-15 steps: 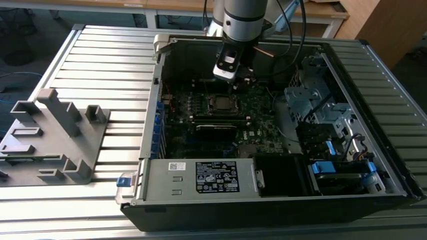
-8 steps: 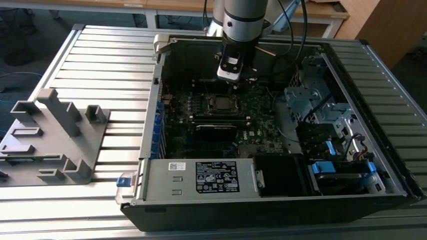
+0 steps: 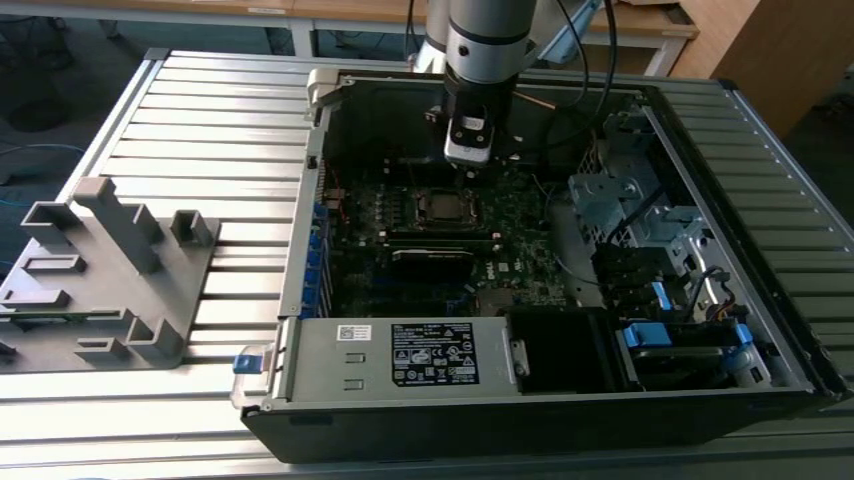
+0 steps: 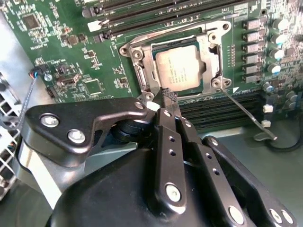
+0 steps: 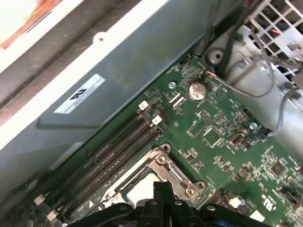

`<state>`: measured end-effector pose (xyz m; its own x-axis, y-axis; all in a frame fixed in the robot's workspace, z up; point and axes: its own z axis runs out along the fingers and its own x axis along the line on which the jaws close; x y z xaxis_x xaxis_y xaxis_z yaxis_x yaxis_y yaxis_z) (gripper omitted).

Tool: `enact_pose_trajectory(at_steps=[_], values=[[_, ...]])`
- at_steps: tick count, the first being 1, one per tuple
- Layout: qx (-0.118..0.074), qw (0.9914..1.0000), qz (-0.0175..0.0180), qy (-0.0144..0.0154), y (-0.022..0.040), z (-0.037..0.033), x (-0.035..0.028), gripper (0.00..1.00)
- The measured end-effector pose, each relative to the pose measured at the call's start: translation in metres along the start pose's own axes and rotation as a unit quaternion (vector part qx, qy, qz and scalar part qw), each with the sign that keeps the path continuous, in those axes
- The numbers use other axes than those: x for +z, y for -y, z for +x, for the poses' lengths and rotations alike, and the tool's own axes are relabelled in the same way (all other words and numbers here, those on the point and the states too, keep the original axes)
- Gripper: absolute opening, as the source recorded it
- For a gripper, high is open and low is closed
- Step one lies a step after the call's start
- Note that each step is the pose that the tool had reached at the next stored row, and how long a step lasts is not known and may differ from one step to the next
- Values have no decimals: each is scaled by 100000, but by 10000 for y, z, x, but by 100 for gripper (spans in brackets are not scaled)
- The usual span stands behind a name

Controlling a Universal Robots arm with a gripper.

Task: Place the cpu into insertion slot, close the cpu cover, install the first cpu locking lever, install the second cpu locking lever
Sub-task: 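Close the cpu cover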

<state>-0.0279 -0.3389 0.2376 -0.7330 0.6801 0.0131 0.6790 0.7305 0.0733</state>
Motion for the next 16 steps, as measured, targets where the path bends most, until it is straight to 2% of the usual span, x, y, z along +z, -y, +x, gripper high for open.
enact_pose_trajectory(at_steps=[7, 12, 16], values=[[-851, 99996, 12, -64, 0, 0, 0, 11], [-3031, 99954, 40, -222, 0, 0, 1, 11], [-5225, 99863, 69, -382, 0, 0, 2, 11]])
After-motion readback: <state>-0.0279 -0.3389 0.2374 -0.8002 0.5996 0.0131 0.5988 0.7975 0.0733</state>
